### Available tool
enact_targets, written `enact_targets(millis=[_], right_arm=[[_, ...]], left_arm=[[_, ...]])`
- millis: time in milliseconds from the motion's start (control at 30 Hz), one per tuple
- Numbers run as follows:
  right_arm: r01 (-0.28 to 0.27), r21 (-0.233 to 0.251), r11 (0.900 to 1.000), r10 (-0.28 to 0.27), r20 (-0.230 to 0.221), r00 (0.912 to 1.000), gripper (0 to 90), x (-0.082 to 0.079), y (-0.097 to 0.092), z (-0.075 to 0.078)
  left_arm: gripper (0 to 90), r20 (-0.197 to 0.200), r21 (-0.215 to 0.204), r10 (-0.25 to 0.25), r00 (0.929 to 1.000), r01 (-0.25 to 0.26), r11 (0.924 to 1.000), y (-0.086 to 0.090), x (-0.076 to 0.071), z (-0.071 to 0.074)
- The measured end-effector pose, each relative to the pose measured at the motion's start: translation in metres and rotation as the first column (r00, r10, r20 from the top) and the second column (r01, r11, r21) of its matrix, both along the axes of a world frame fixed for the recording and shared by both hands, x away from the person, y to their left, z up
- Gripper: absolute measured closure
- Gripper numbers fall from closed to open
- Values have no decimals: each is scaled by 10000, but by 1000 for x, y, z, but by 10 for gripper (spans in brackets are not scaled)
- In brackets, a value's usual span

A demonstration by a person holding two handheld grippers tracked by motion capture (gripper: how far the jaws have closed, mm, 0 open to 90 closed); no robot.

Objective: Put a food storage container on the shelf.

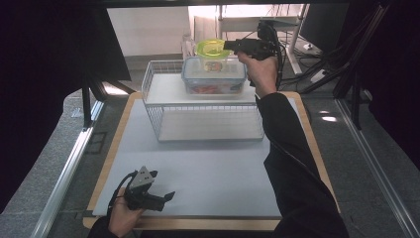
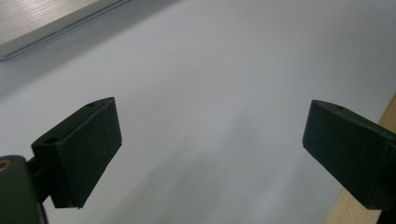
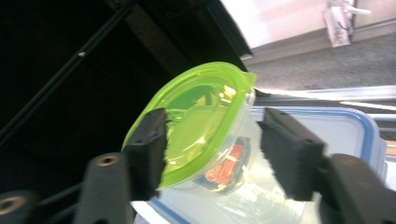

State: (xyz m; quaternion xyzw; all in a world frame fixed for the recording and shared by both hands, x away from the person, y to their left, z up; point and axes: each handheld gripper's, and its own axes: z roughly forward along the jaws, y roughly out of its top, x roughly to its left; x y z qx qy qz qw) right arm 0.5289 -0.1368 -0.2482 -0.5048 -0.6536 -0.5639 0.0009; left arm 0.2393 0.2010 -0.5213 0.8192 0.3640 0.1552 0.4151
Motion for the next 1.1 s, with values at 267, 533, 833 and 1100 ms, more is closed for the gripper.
enact_targets(millis=[267,533,833,1100], right_arm=[[-713,-733,9948,769,763,9941,226,-16,-9,3],[-952,-1798,9791,1250,1628,9787,172,-37,-20,-4],[-1023,-2560,9612,1636,2313,9590,133,-62,-28,-18],[-1094,-2750,9552,1816,2525,9504,103,-81,-33,-31]], left_arm=[[45,9,56,-39,10000,39,10000,-1,0,0],[46,83,96,-94,9999,94,9999,-2,-1,0],[46,77,97,-141,9999,140,9999,-3,-1,0],[45,83,75,-169,9998,169,9998,-3,-1,0]])
